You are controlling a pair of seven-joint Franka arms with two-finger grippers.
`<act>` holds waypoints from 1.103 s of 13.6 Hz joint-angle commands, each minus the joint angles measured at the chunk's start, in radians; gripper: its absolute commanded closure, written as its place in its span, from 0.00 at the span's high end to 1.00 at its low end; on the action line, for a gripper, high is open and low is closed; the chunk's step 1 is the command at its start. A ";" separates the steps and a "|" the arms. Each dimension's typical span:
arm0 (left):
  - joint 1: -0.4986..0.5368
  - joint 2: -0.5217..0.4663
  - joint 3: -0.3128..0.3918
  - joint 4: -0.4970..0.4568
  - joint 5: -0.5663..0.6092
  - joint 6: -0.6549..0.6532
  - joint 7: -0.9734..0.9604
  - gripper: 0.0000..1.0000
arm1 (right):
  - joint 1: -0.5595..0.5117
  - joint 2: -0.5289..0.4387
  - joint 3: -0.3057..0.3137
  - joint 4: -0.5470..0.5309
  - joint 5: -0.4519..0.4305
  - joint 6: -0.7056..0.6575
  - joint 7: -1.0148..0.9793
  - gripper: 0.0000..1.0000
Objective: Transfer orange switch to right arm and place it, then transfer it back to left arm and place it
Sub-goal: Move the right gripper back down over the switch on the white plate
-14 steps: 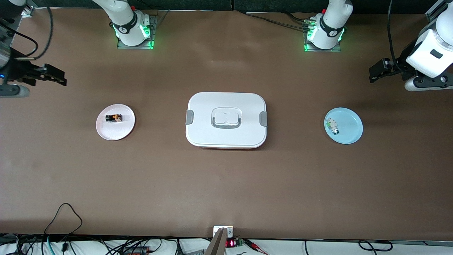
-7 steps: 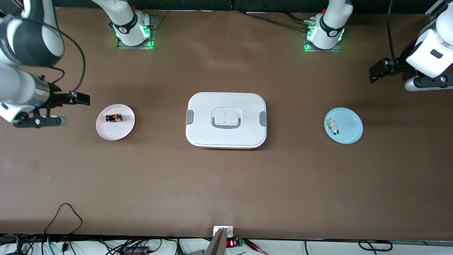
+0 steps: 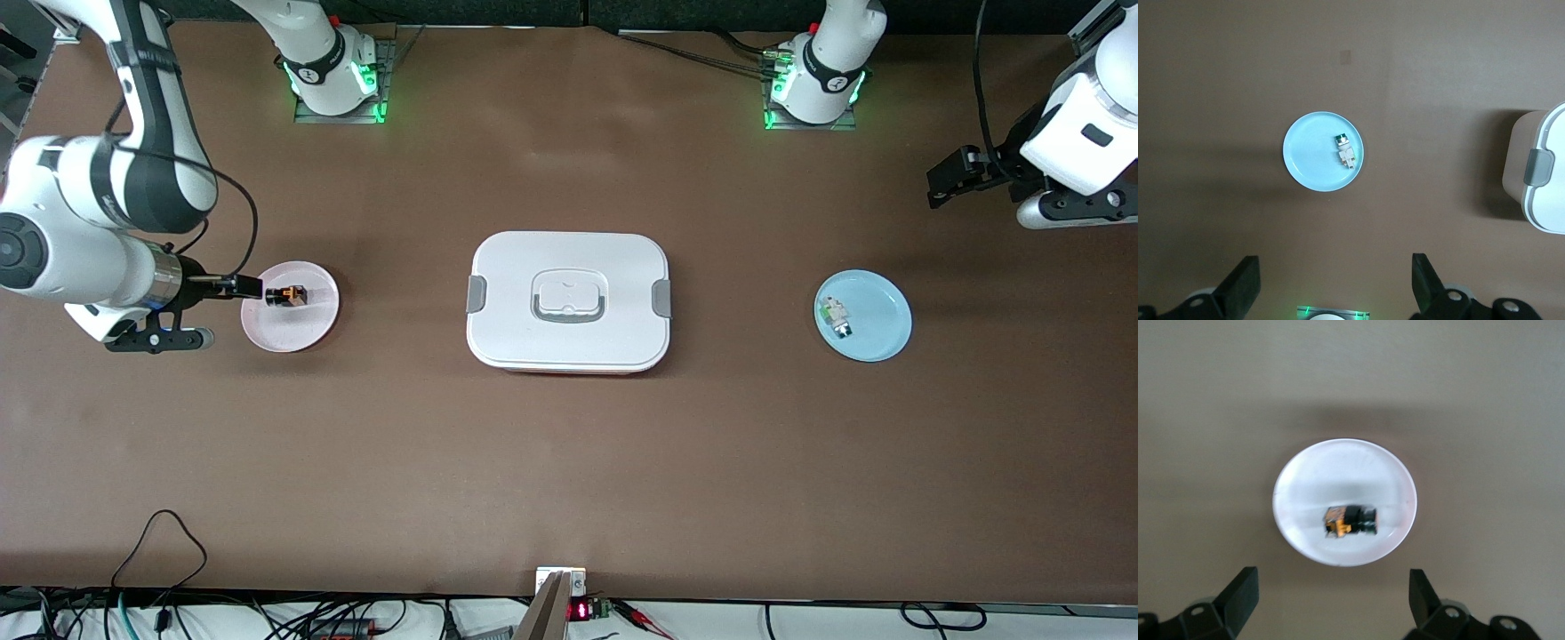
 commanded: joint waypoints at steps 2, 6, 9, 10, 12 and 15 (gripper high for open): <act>0.001 0.011 0.005 0.025 -0.014 -0.003 0.023 1.00 | -0.031 -0.049 0.007 -0.154 0.005 0.143 0.008 1.00; 0.016 0.013 0.013 0.024 -0.077 0.020 0.021 1.00 | -0.021 -0.047 0.010 -0.245 -0.007 0.301 0.006 1.00; 0.016 0.013 0.003 0.022 -0.038 0.023 0.025 1.00 | -0.014 -0.033 0.025 -0.280 -0.007 0.372 0.008 1.00; 0.013 0.013 -0.001 0.022 -0.019 0.025 0.023 1.00 | -0.005 -0.023 0.031 -0.282 -0.007 0.378 0.008 1.00; 0.012 0.011 -0.003 0.021 -0.016 0.036 0.023 1.00 | 0.000 -0.009 0.040 -0.299 -0.009 0.403 0.006 1.00; 0.012 0.011 -0.004 0.019 -0.009 0.039 0.025 1.00 | 0.002 -0.006 0.042 -0.352 -0.036 0.479 0.003 1.00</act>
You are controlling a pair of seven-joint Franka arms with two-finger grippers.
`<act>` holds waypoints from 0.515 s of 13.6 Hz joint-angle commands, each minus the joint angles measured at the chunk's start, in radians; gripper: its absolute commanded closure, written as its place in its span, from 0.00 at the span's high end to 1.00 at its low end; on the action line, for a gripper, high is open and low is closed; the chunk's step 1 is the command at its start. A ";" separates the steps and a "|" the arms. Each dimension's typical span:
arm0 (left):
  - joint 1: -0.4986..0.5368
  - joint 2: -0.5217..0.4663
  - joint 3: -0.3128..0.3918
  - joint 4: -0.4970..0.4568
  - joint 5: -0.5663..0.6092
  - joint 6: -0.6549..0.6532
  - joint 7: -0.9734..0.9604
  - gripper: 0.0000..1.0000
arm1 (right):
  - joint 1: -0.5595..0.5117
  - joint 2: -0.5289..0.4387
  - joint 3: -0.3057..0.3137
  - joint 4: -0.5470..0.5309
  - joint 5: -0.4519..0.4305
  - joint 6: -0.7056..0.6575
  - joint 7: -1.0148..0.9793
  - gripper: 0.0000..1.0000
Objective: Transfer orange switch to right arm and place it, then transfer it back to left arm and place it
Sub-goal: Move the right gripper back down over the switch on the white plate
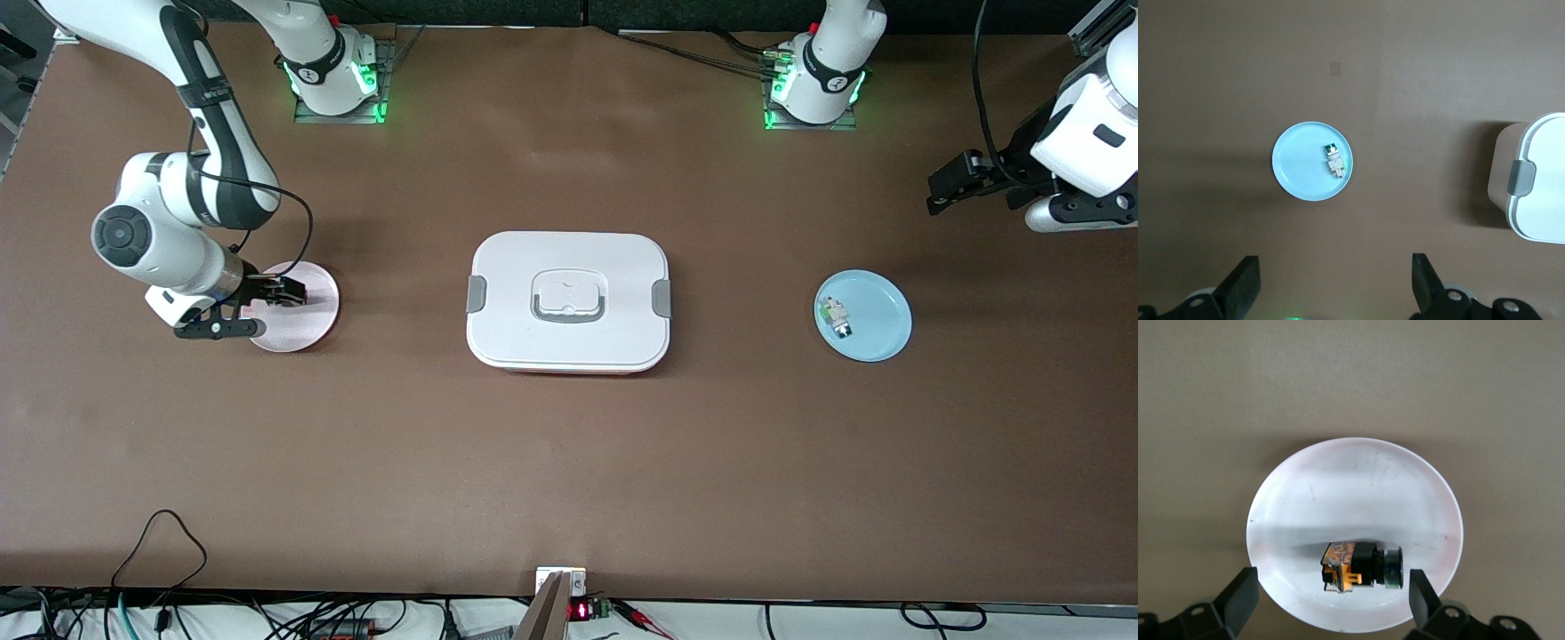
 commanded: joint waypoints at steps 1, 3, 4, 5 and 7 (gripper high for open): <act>-0.007 0.009 -0.008 0.019 0.057 -0.001 0.023 1.00 | 0.001 -0.008 0.002 -0.059 -0.049 0.080 0.003 1.00; -0.007 0.009 -0.023 0.019 0.065 -0.001 0.023 1.00 | 0.000 -0.003 0.002 -0.065 -0.110 0.091 0.003 1.00; -0.006 0.008 -0.025 0.019 0.062 -0.001 0.018 1.00 | -0.002 -0.003 0.002 -0.065 -0.123 0.091 0.003 1.00; -0.006 0.008 -0.025 0.019 0.061 -0.001 0.017 1.00 | -0.003 -0.002 0.002 -0.065 -0.124 0.091 0.003 1.00; -0.004 0.008 -0.025 0.019 0.061 -0.001 0.017 1.00 | -0.003 0.014 0.002 -0.065 -0.125 0.094 0.005 1.00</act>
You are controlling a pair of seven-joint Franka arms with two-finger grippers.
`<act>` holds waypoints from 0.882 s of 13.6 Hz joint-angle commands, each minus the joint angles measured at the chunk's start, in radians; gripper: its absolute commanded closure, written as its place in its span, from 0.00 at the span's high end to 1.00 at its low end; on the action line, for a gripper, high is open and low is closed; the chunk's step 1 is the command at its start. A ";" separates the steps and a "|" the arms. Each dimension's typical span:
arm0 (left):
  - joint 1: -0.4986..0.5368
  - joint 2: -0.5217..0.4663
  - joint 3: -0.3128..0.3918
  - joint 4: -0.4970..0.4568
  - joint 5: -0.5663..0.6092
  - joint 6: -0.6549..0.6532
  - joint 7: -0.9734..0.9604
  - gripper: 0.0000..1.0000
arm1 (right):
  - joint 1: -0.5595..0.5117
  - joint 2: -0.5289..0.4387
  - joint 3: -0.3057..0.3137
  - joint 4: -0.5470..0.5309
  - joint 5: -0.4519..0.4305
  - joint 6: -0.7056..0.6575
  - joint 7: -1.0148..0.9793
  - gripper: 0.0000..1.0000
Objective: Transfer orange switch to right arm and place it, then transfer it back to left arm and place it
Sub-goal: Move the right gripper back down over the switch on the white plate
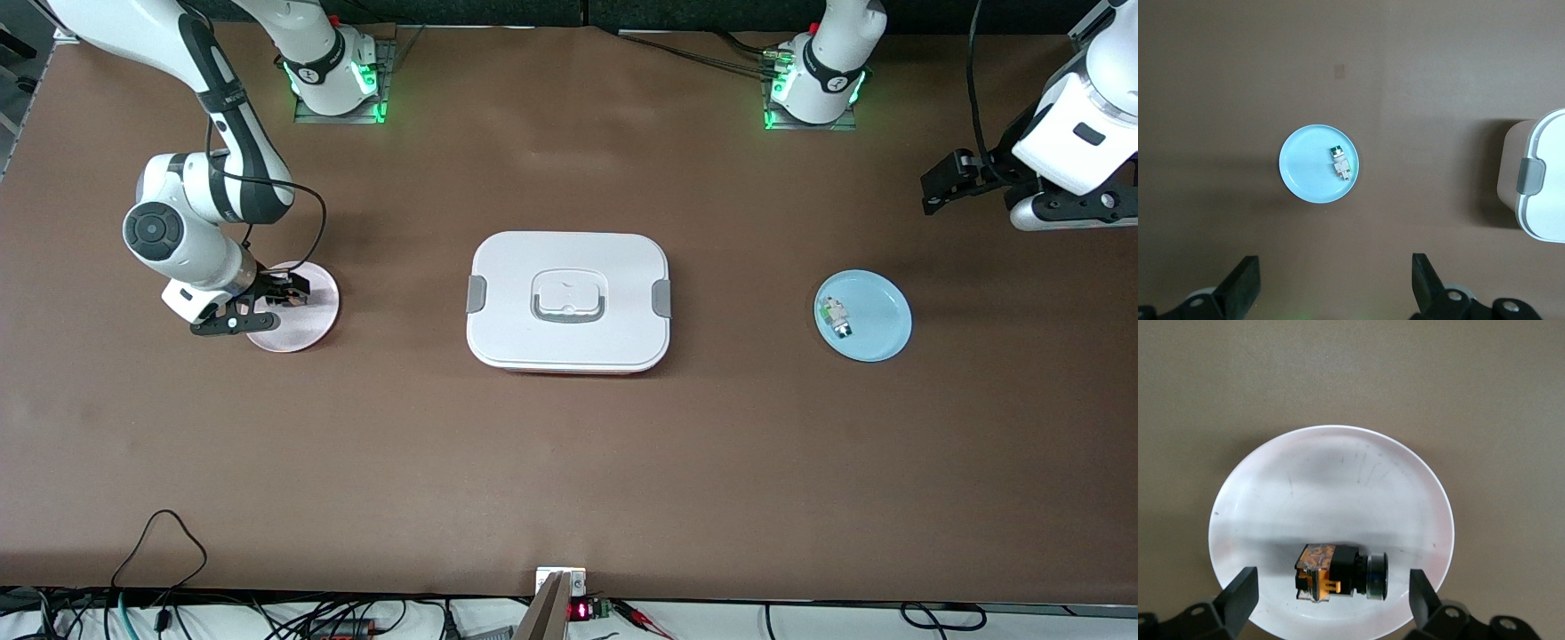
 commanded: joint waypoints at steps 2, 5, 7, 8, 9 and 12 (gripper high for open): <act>0.002 0.008 -0.002 0.019 0.023 -0.002 0.017 1.00 | 0.001 0.035 0.004 -0.015 -0.019 0.044 0.007 1.00; 0.002 0.008 -0.002 0.019 0.022 -0.002 0.018 1.00 | 0.001 0.057 0.002 -0.038 -0.038 0.095 -0.006 1.00; 0.003 0.008 -0.002 0.019 0.022 -0.002 0.020 1.00 | -0.002 0.057 0.002 -0.040 -0.074 0.095 -0.006 1.00; 0.003 0.008 -0.002 0.019 0.022 -0.004 0.020 1.00 | -0.004 0.057 0.002 -0.040 -0.084 0.095 -0.006 1.00; 0.003 0.008 -0.002 0.019 0.020 -0.002 0.021 1.00 | -0.004 0.057 0.002 -0.041 -0.084 0.095 -0.006 1.00; 0.006 0.008 -0.002 0.019 0.019 -0.004 0.021 1.00 | -0.004 0.057 0.002 -0.057 -0.085 0.096 -0.010 1.00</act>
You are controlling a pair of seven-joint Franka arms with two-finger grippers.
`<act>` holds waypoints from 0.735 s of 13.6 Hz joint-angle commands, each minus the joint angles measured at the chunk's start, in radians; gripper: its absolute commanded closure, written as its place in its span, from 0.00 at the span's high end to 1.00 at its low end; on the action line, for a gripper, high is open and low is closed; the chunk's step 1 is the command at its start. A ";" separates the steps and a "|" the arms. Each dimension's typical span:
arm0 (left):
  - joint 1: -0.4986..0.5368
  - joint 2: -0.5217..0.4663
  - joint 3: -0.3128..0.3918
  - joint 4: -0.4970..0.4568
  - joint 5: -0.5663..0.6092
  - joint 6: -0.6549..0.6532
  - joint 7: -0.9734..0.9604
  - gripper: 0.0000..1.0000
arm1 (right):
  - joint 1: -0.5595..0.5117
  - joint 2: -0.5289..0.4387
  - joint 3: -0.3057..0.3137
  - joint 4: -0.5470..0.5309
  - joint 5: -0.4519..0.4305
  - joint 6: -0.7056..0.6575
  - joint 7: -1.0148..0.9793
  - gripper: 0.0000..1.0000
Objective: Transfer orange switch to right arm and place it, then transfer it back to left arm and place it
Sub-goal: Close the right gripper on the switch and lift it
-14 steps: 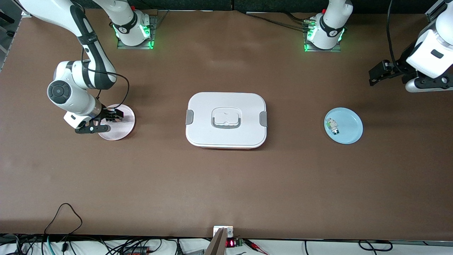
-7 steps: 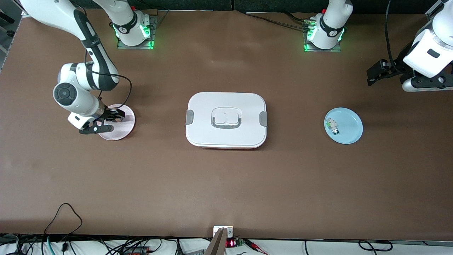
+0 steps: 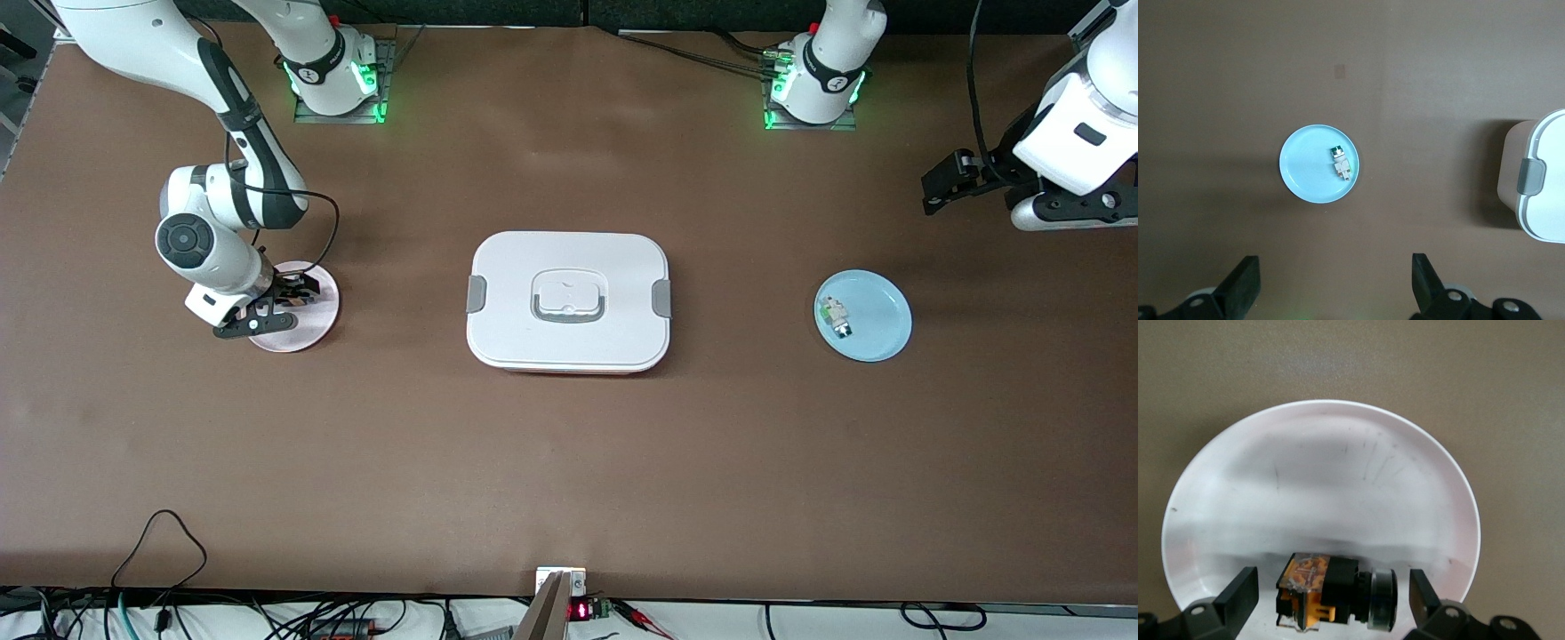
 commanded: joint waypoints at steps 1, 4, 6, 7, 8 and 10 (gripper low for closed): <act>0.005 0.008 -0.002 0.019 0.019 -0.004 0.021 1.00 | -0.005 -0.014 0.002 -0.029 -0.019 0.014 -0.003 1.00; 0.005 0.008 -0.002 0.019 0.019 -0.004 0.021 1.00 | -0.011 -0.012 0.002 -0.036 -0.019 0.016 -0.002 1.00; 0.005 0.008 -0.002 0.019 0.017 -0.004 0.021 1.00 | -0.015 -0.014 0.003 -0.041 -0.019 0.016 -0.003 1.00; 0.007 0.008 -0.002 0.019 0.017 -0.004 0.021 1.00 | -0.017 -0.014 0.002 -0.042 -0.019 0.016 -0.005 1.00; 0.007 0.008 -0.002 0.019 0.017 -0.004 0.021 1.00 | -0.017 -0.014 0.002 -0.044 -0.019 0.017 -0.005 1.00; 0.007 0.008 -0.002 0.019 0.017 -0.004 0.021 1.00 | -0.017 -0.014 0.002 -0.044 -0.019 0.019 -0.005 1.00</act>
